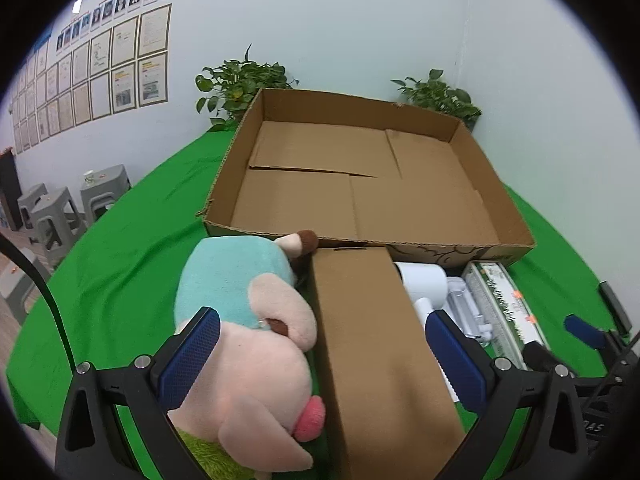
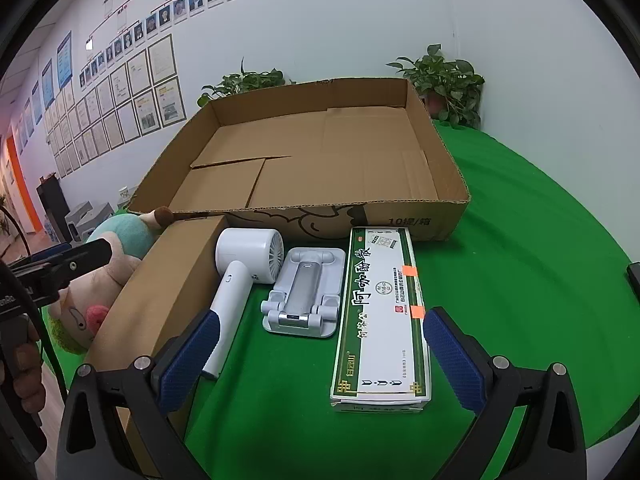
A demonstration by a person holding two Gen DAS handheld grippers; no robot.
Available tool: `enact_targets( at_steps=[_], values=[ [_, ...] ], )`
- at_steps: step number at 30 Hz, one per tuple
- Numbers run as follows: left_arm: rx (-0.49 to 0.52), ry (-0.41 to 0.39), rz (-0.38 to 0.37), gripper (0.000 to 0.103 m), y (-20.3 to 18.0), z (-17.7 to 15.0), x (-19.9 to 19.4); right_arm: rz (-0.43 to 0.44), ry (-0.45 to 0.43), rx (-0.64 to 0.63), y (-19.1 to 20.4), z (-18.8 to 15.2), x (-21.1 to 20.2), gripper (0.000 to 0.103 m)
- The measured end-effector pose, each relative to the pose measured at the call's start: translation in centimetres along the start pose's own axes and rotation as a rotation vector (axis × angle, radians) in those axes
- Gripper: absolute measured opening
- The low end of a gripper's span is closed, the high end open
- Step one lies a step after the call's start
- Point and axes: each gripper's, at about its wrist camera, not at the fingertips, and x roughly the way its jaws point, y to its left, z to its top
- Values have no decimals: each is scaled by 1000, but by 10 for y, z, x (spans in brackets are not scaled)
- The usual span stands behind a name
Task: Organize objects
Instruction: 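Move the left tool to the pink-and-teal plush pig and close on it, then lift the plush pig with the left tool while the right tool also grips it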
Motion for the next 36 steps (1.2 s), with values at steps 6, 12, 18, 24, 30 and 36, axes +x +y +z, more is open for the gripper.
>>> enact_targets(
  at_steps=[6,12,18,24,30,36],
  values=[
    [-10,-14,-10,102,5,3,-4,-9,14,-14,8,1,5,103],
    [-29,-35,-23,102,13,4,-10,-23,-1,-42,15,4,2,103],
    [-70,-42,-183,102,37,4,-26,37,-94,-183,40,15,-20,103],
    [-48,3,-156,102,55,-7,-23,455,-178,-418,91,45,-73,103],
    [-108,158,-131,99,76,-40,14,856,-109,-526,145,59,-87,103],
    [-228,159,-274,78,99,-57,17,696,45,-468,177,79,-8,103]
  ],
)
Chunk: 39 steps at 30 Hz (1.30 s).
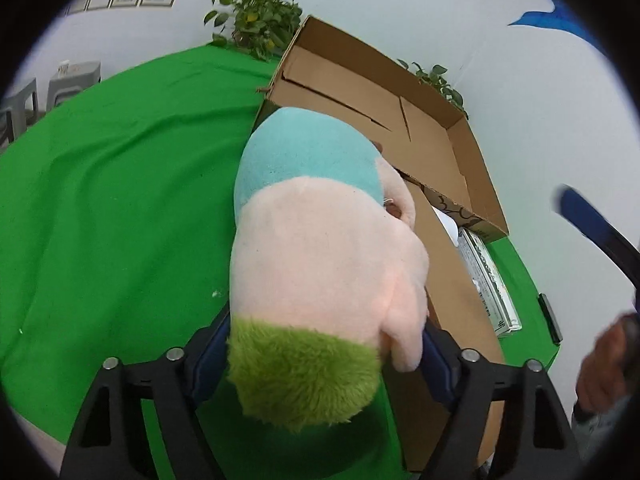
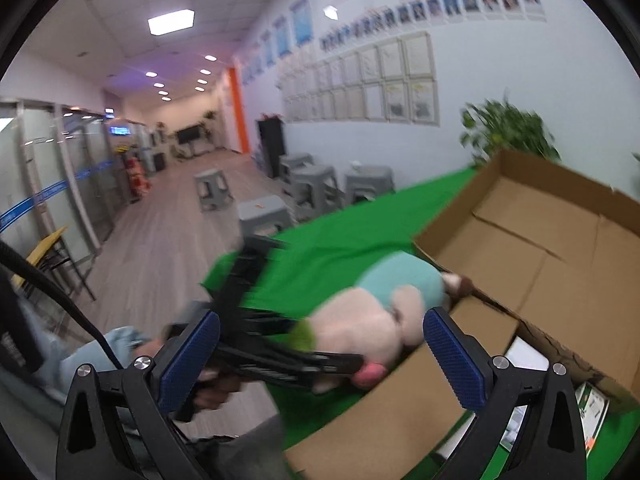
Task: Organize objects
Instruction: 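Lift the plush pig with the left tool while the right tool also grips it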
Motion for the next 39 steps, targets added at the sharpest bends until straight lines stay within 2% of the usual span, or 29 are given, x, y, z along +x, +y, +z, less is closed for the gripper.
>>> enact_targets(
  at_steps=[5,9,11,14,17,19,21,23,24,26,31,33,39],
  values=[
    [-5,-15,-4,71,6,-7,-11,-47,92,85,-37,18,69,103],
    [-8,-21,2,68,10,-13,-19,61,141,172,-54,22,110,103],
    [-13,-25,7,67,10,-16,-24,116,157,192,-46,25,132,103],
    [-4,-30,20,67,12,-22,-32,72,213,213,-41,27,158,103],
    [-20,-39,31,66,16,-30,-44,38,313,332,-51,24,188,103],
    [-41,-46,34,65,21,-37,-52,59,351,391,-53,23,202,103],
    [-41,-55,44,64,23,-42,-59,57,361,378,-43,26,210,103],
    [-23,-61,53,63,23,-47,-62,92,388,381,-31,23,218,103],
    [-13,-63,62,63,23,-49,-65,70,397,364,-23,22,223,103],
    [-17,-68,69,62,21,-49,-69,53,376,358,-13,19,224,103],
    [45,-80,110,62,7,-44,-81,85,329,452,-6,11,223,101],
    [69,-91,118,62,0,-39,-84,70,282,444,-2,14,218,95],
    [234,-188,113,62,-47,6,-86,-15,40,376,-10,60,164,83]
  ],
)
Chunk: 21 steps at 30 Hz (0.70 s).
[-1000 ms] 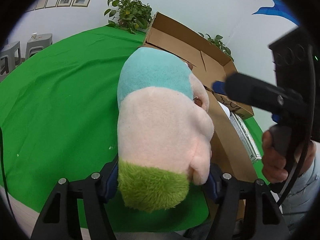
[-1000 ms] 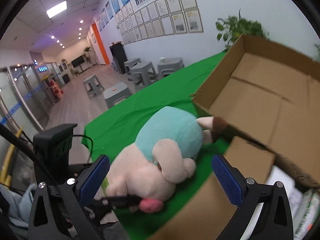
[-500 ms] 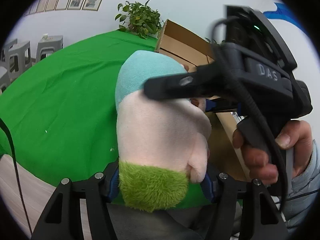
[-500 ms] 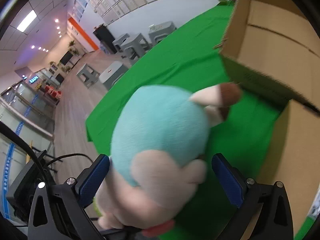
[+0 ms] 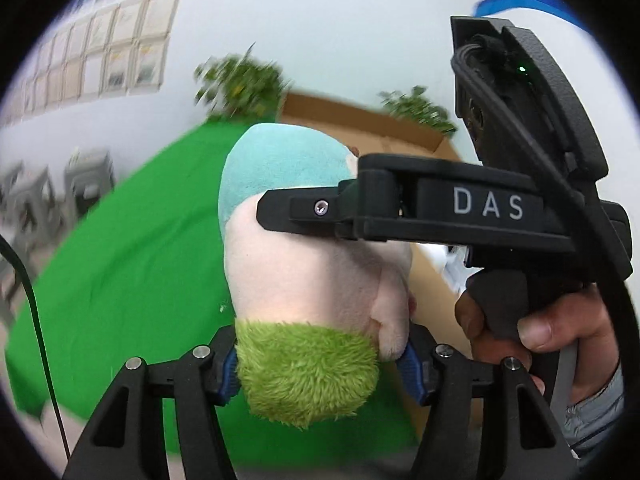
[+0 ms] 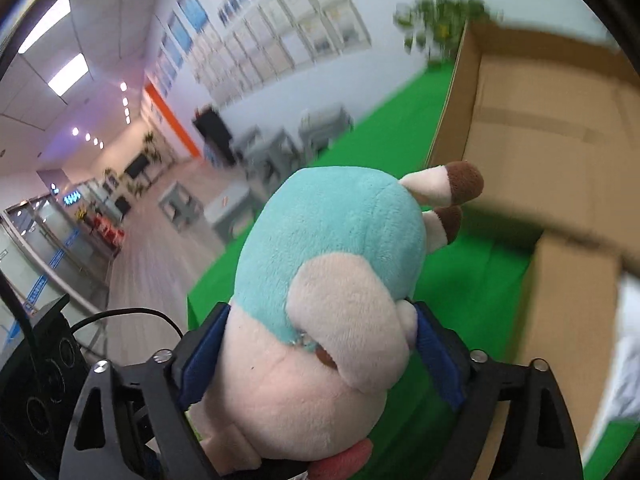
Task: Organize objects
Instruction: 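Lift the plush pig with the left tool while the right tool also grips it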
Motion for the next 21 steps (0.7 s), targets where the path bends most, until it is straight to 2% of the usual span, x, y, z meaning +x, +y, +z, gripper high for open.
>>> enact_targets(
  at_steps=[5,6,9,13,15,18,19,21],
  values=[
    [135,-159,-55,62,-36,74,4,-65,-219,-69,-7,73,-75,80],
    [159,-183,-61,62,-41,85,5,-74,-250,-76,-15,77,-108,80],
    [220,-232,-97,62,-56,121,13,-109,-327,-85,-30,109,-150,79],
    [239,-227,-116,62,-59,136,29,-135,-342,-80,-58,146,-168,79],
    [231,-196,-115,62,-53,146,57,-133,-322,-62,-73,157,-164,79],
    [204,-136,-101,62,-38,140,78,-107,-262,-12,-106,173,-140,79],
    [189,-112,-92,62,-27,142,92,-100,-250,-3,-119,162,-131,79],
    [155,-70,-87,62,-15,137,109,-90,-209,24,-138,171,-99,79]
  ],
)
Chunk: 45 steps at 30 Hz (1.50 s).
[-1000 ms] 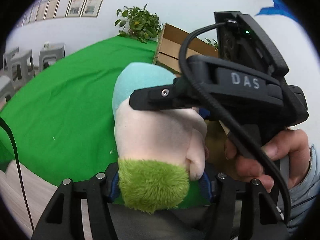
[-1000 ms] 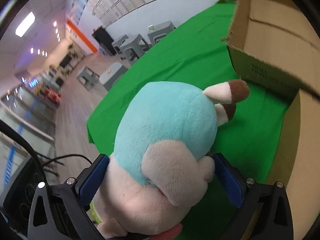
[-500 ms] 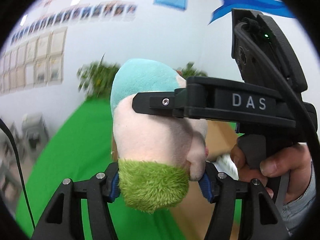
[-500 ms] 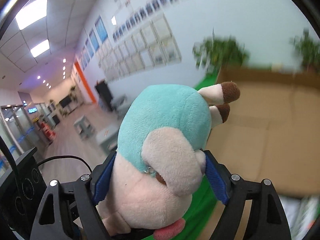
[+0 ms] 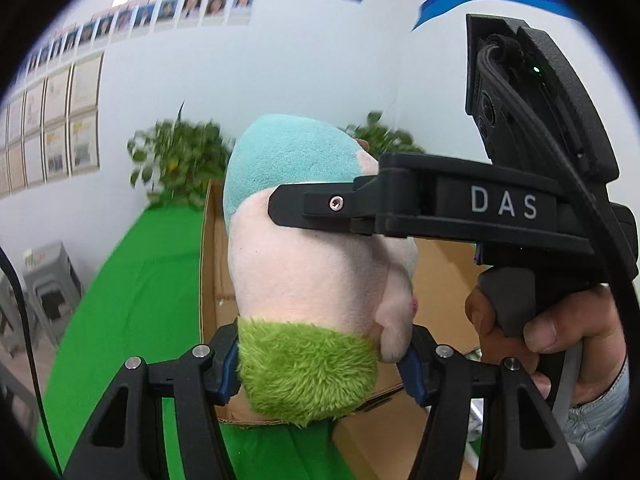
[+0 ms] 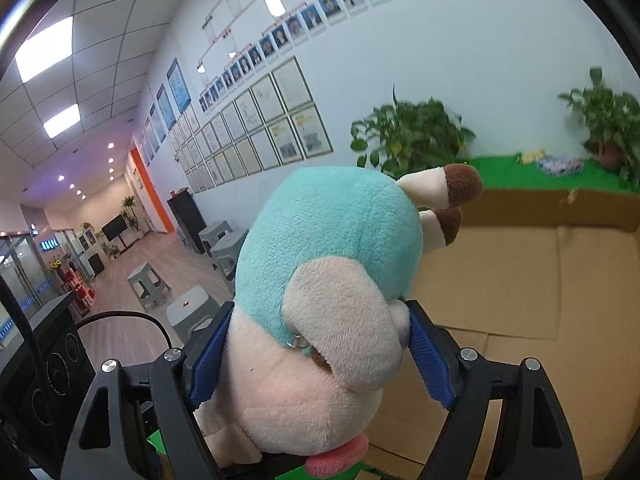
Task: Organize objects
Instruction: 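Lift the plush pig with the left tool while the right tool also grips it, then lower the plush pig into the cardboard tray box and open both tools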
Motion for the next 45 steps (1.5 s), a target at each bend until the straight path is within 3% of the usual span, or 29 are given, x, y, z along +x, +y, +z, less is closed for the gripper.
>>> enact_targets(
  at_steps=[9,12,16,21,22,25,27,31,35,40,45],
  values=[
    [-100,148,29,65,35,-17,49,24,141,64,-62,-42,137,77],
    [-121,185,30,67,41,-24,52,30,156,59,-79,-62,162,77],
    [-86,196,55,66,29,-40,33,-28,165,30,-85,-69,174,77],
    [-88,208,67,66,36,-46,26,-48,185,13,-74,-80,191,77],
    [-90,207,75,66,37,-48,23,-54,187,8,-77,-94,183,78],
    [-95,212,90,66,48,-44,24,-55,198,8,-74,-96,183,83],
    [-104,220,99,66,49,-46,19,-57,227,16,-71,-98,179,93],
    [-100,223,109,66,60,-40,23,-85,234,14,-62,-96,172,100],
    [-80,193,128,66,58,-37,17,-61,137,58,-57,-86,121,103],
    [-99,188,128,66,60,-38,22,-159,72,50,-58,-92,49,103],
    [-116,222,140,67,61,-42,45,-235,64,61,-68,-122,-18,103]
  ],
)
